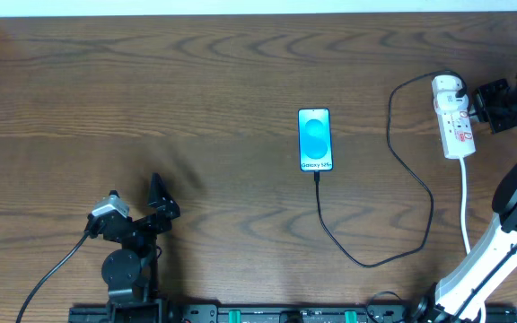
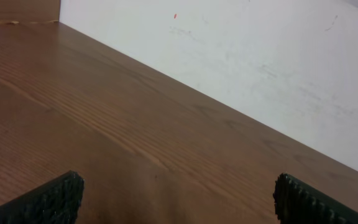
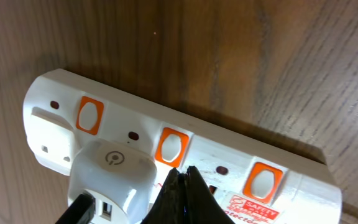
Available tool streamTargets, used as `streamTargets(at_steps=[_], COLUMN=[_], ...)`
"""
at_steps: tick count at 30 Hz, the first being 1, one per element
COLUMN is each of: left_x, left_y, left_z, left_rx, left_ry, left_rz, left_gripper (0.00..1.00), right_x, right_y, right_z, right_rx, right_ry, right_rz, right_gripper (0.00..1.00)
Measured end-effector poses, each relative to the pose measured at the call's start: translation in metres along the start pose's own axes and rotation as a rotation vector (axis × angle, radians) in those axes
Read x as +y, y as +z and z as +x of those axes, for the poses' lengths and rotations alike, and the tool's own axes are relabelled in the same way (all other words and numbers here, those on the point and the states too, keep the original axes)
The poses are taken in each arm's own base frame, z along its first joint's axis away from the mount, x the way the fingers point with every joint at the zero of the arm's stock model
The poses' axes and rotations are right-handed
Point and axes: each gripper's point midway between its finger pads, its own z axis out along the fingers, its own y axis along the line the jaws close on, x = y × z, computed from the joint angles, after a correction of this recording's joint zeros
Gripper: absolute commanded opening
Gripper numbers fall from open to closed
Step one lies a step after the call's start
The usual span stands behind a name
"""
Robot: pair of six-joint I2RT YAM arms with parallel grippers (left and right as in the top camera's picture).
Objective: Plug charger to phone and switch on socket
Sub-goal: 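Lower the closed right gripper onto the orange switch beside the charger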
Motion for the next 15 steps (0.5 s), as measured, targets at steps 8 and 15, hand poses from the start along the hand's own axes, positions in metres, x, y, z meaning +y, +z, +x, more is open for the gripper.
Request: streamTargets(at_steps=[8, 15], left_x=[0.0, 0.0], left_y=[0.0, 0.0], left_z=[-0.0001, -0.0001], left_rx=[0.0, 0.0], left_ry=[0.0, 0.0], left_rz=[0.0, 0.0], left_gripper=[0.98, 0.98], right_x=[0.0062, 0.0065], right_y=[0.0014, 0.0014], right_z=[0.0003, -0.0001], right_rx=[-0.004, -0.006], right_ry=[0.0, 0.01], right_rz=[-0.019, -0.02], right_gripper=[0.01, 0.01])
